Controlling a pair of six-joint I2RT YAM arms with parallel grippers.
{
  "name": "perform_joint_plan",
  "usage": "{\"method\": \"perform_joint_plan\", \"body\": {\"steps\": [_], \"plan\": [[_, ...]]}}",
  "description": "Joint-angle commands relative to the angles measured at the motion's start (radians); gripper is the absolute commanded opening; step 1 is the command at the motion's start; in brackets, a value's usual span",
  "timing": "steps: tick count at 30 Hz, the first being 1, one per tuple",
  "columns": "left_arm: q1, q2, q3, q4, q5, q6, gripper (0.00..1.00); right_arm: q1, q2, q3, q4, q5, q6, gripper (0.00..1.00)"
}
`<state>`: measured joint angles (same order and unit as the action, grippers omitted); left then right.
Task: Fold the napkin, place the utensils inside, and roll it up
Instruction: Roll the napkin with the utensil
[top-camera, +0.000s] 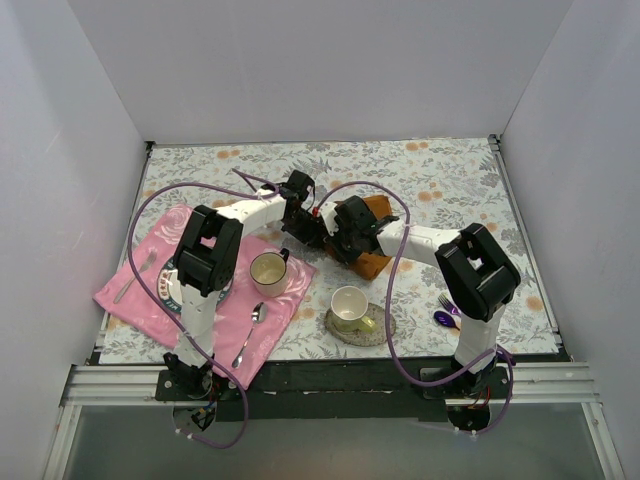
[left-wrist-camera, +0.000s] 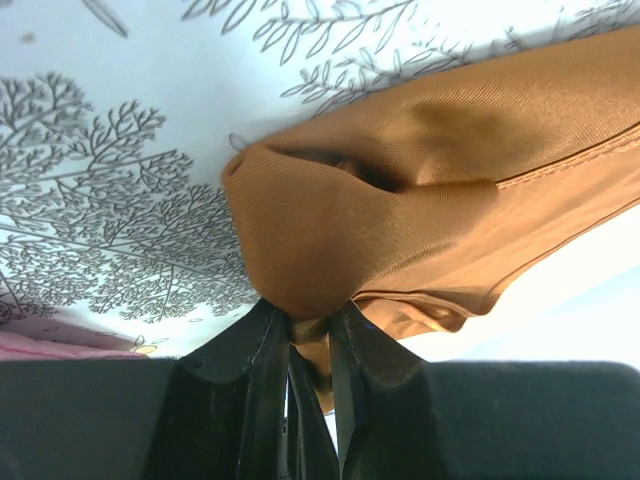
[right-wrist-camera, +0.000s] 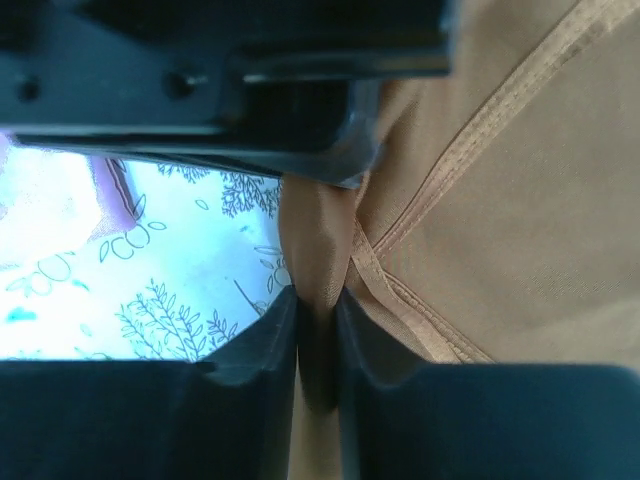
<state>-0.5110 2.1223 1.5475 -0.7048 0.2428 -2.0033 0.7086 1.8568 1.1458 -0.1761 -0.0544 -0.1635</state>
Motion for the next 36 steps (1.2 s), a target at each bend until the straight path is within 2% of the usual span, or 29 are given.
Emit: {"method": "perform_joint_plan", "body": {"steps": [1, 2, 3, 4, 5, 7, 8, 11, 17, 23, 25, 28, 34, 36], "plan": [[0.020, -0.012, 0.009, 0.011, 0.009, -0.111, 0.00, -0.003, 0.012, -0.020, 0.062, -0.004, -0.019, 0.10], [0.023, -0.013, 0.020, 0.002, 0.001, -0.097, 0.00, -0.006, 0.018, -0.021, 0.072, -0.030, -0.022, 0.02], [0.025, -0.019, 0.035, 0.001, -0.010, -0.068, 0.02, -0.009, 0.025, -0.017, 0.076, -0.079, -0.022, 0.01], [0.029, -0.024, 0.040, 0.004, -0.013, -0.055, 0.18, -0.023, 0.036, -0.008, 0.070, -0.105, -0.022, 0.01], [0.031, -0.030, 0.042, 0.005, -0.020, -0.045, 0.26, -0.030, 0.057, 0.003, 0.066, -0.129, -0.019, 0.01], [0.042, -0.068, 0.045, 0.011, -0.056, -0.005, 0.36, -0.050, 0.074, 0.031, 0.058, -0.202, -0.019, 0.01], [0.045, -0.082, 0.045, 0.014, -0.068, 0.011, 0.44, -0.055, 0.084, 0.035, 0.062, -0.223, -0.018, 0.01], [0.065, -0.134, 0.042, 0.021, -0.103, 0.066, 0.54, -0.090, 0.111, 0.066, 0.047, -0.384, -0.010, 0.01], [0.075, -0.174, 0.072, -0.002, -0.123, 0.136, 0.58, -0.182, 0.188, 0.123, 0.020, -0.614, 0.079, 0.01], [0.065, -0.188, 0.028, 0.014, -0.093, 0.121, 0.60, -0.261, 0.343, 0.276, -0.128, -0.832, 0.156, 0.01], [0.054, -0.176, 0.026, 0.014, -0.086, 0.115, 0.62, -0.287, 0.384, 0.313, -0.183, -0.861, 0.197, 0.01], [0.035, -0.141, 0.036, -0.001, -0.073, 0.100, 0.70, -0.311, 0.435, 0.331, -0.186, -0.901, 0.238, 0.01], [0.019, -0.067, 0.060, -0.032, -0.071, 0.060, 0.69, -0.336, 0.459, 0.318, -0.161, -0.929, 0.272, 0.01], [0.019, -0.041, 0.085, -0.042, -0.066, 0.058, 0.66, -0.342, 0.463, 0.318, -0.160, -0.927, 0.271, 0.01]]}}
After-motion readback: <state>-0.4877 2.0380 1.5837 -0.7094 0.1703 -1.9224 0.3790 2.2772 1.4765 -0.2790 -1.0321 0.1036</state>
